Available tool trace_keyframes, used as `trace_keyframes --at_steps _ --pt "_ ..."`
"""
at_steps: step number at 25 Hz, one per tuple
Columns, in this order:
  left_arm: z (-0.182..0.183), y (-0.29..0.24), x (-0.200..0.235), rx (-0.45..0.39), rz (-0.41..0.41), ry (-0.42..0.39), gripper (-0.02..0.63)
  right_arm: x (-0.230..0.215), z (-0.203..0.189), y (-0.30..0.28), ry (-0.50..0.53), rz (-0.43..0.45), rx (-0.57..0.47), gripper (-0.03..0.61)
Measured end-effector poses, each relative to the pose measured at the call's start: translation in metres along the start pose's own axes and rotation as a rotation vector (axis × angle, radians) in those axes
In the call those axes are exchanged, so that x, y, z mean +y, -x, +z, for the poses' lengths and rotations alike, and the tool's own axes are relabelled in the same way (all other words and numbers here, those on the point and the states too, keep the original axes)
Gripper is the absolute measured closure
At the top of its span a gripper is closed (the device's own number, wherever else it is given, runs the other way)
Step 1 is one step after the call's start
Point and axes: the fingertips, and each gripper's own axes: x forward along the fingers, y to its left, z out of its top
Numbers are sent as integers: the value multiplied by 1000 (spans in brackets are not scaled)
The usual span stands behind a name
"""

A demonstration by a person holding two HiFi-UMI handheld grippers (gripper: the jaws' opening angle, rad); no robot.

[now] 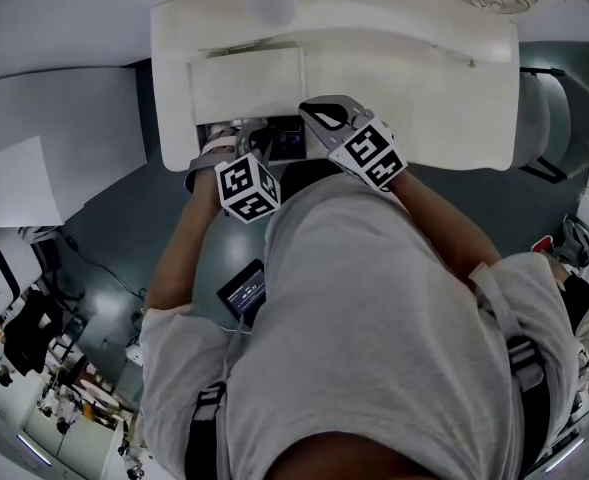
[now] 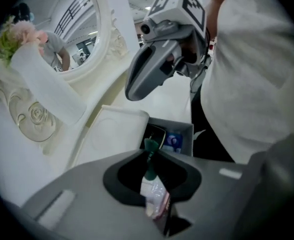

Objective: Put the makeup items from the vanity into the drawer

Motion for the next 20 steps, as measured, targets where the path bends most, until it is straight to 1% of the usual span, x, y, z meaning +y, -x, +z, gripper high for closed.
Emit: trace_keyframes --at_steps 4,8,17,18,20 --pt "-7 -7 -6 4 -42 -52 566 -3 2 -3 -25 -27 -2 580" --pt "-17 -14 -10 20 -50 -87 566 -2 2 -4 -42 -52 1 580" --pt "-31 -31 -12 42 -22 -95 552 3 -13 0 -74 -87 14 580" --pt "-32 -32 -11 41 -18 -94 546 2 -15 1 -78 -89 15 580" --pt "-33 -31 -9 38 -14 -80 507 2 -16 3 -84 -93 16 580"
